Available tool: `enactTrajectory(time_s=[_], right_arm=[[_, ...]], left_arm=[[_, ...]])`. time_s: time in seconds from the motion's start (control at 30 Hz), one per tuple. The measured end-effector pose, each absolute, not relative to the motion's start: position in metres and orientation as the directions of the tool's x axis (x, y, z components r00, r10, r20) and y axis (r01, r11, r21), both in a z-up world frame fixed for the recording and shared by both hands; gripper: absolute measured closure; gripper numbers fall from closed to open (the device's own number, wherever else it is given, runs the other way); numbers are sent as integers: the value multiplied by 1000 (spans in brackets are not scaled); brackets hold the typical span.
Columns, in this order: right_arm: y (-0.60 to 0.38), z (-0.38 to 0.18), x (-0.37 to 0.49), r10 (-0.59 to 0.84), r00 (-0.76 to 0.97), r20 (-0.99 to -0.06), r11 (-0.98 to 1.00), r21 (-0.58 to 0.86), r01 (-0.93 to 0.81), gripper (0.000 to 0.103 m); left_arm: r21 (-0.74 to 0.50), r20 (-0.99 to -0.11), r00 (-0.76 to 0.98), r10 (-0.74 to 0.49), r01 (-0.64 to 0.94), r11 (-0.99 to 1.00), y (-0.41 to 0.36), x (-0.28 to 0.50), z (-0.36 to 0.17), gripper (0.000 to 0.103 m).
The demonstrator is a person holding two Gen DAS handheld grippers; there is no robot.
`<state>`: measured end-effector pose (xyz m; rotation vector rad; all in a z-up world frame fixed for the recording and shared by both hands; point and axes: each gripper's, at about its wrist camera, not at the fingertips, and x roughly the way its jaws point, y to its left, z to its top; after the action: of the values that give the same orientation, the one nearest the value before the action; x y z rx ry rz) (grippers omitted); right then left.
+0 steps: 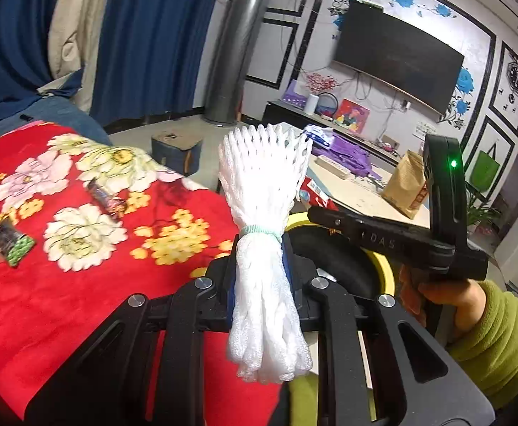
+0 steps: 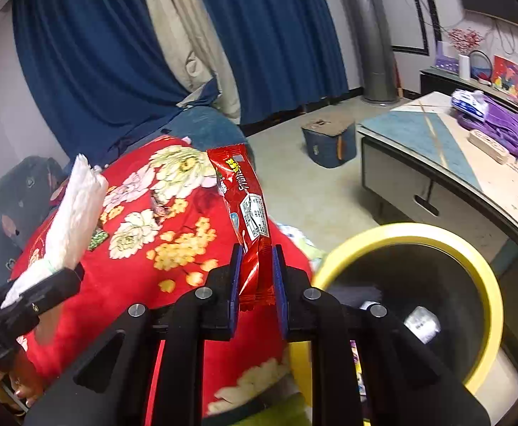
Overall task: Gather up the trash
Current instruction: 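Carry the white foam net and red snack wrapper over the yellow bin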
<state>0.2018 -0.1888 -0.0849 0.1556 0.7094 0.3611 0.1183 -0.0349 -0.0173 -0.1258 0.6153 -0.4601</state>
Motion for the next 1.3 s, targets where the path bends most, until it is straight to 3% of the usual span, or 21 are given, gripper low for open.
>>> enactTrajectory(time_s=[0.57, 1.3], right_arm=[[-286, -101, 171, 270, 738, -618, 949, 300, -97, 87], [-340, -147, 168, 192, 686, -702, 940, 333, 77, 84]], left_arm=[[-217, -530, 680, -506, 468, 857, -106, 128, -16, 89], [-196, -634, 575, -517, 528, 827, -184, 165, -65, 89]])
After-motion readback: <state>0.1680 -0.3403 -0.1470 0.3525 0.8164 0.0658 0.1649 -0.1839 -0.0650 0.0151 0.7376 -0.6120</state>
